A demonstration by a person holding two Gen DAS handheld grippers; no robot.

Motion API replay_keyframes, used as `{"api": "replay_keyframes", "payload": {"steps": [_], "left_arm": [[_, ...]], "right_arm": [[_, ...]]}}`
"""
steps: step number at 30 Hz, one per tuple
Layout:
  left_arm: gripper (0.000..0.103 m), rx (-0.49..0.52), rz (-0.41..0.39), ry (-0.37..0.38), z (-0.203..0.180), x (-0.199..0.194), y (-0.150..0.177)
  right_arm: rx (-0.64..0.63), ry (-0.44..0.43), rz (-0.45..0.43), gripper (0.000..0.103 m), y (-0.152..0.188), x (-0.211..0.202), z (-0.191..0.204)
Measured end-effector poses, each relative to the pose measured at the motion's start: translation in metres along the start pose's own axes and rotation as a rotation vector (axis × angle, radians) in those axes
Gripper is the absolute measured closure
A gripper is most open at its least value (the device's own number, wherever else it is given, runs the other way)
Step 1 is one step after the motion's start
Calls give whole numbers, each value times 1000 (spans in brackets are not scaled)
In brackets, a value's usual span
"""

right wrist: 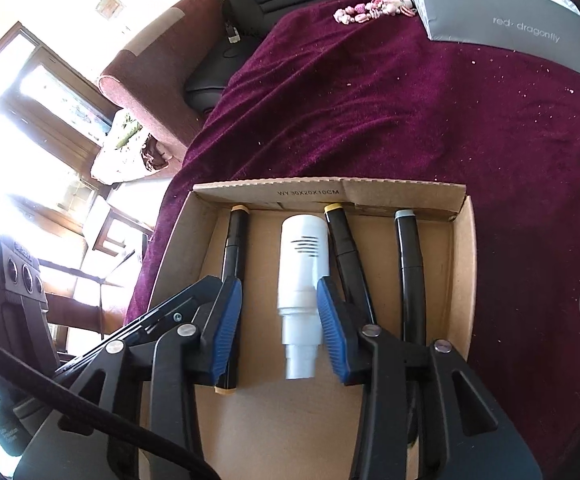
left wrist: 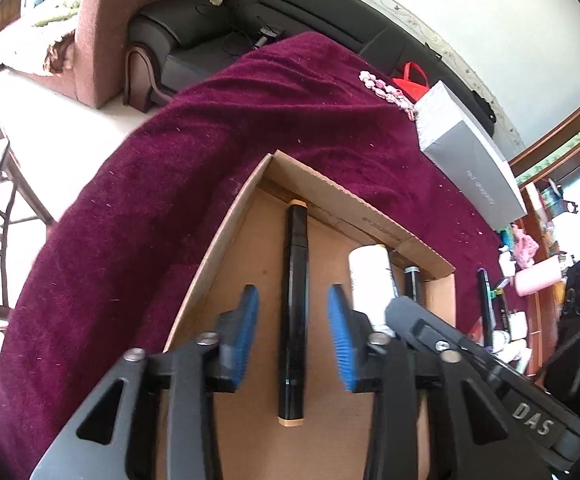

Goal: Organize objects
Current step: 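Lower the marker and white spray bottle into the tray and open both tools, then swing both tools away from the tray back toward the cluttered items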

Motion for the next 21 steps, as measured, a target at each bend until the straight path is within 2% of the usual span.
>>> {"api": "replay_keyframes", "payload": {"steps": [5,9,12,18,21], "left_arm": [[65,10,-17,37,-5,-22,6],[64,26,-48,106,-16,-57,21],[60,32,-67,158,-28,-83,40],[60,130,-185,236,-71,-154,82],[60,181,-261,302,-96,-201,101]], "right_arm": [[-19,7,-23,65,5,-18,6],[-74,22,-50,65,18,-42,14],[-89,4,-78,60,33,-67,16],[-110,12,-148,59,72,-136,-3],[-155,84,-201,59,87,-199,-21]]}}
Point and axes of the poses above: each gripper's, at about its wrist camera, not at the fingertips, and x roughly the way its jaws point, z to its left, y to its underside, the point moved 4 cm from there along x, roughly the way its jaws point, and after that the axes turned 15 degrees about -x, right-handed, at the moved point
